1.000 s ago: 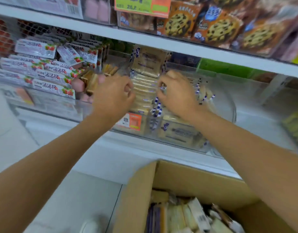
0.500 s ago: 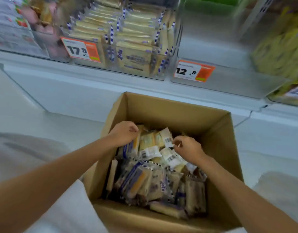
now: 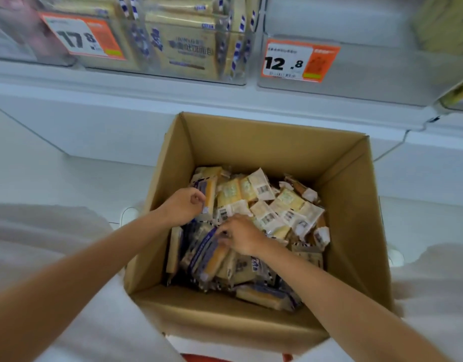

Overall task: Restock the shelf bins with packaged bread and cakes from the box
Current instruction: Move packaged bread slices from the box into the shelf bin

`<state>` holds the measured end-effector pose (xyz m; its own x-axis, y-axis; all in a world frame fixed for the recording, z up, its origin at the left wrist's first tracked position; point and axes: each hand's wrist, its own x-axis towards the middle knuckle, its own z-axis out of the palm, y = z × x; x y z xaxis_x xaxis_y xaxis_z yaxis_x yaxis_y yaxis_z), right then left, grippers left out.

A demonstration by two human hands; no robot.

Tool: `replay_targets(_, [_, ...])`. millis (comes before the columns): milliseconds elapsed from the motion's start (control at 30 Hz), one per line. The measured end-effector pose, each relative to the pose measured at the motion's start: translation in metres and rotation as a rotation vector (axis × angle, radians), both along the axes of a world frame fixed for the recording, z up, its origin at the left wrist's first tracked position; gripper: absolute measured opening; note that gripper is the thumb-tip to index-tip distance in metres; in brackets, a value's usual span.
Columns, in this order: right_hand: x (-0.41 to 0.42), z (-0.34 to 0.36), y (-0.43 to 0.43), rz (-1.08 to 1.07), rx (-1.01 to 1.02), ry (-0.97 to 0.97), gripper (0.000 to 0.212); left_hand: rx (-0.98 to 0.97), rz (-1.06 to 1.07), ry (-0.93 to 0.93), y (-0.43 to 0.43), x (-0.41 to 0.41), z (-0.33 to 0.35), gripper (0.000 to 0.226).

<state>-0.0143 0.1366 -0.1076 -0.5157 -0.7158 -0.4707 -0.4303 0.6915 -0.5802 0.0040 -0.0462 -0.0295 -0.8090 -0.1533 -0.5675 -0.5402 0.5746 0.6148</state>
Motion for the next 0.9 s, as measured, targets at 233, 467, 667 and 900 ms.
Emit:
replay_targets(233, [-0.037, 0.037, 0.025, -0.809, -0.245, -0.346, 0.01, 0.109, -0.256, -0.249, 0.007, 0.014, -0.005, 0.074])
replay_targets(467, [-0.049, 0.086, 0.038, -1.289, -0.639, -0.781, 0.003, 0.21, -0.176, 0.115, 0.047, 0.008, -0.002, 0.087])
replay_targets(667, [-0.061, 0.099, 0.057, -1.143, -0.519, -0.541, 0.022, 0.727, 0.227, -0.197, 0.024, -0.024, 0.023, 0.028])
replay_targets(900, [-0.055, 0.095, 0.048, -1.275, -0.789, -0.833, 0.05, 0.895, 0.332, -0.139, 0.027, -0.025, 0.029, 0.035])
